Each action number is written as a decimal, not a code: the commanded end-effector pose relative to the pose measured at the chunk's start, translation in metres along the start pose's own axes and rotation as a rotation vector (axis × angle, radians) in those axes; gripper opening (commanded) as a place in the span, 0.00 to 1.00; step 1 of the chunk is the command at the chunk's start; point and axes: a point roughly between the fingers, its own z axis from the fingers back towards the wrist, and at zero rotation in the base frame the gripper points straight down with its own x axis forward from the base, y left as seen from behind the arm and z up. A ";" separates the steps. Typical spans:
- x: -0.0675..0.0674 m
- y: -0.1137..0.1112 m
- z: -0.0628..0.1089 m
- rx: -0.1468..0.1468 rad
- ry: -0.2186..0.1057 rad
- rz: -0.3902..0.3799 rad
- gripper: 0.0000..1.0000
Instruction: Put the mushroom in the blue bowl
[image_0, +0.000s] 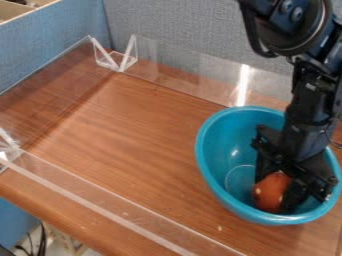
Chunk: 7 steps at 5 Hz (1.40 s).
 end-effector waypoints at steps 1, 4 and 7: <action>0.005 0.007 0.028 0.009 -0.070 0.016 0.00; -0.024 0.041 0.046 0.010 -0.063 0.291 0.00; -0.026 0.023 0.053 0.014 -0.044 0.174 0.00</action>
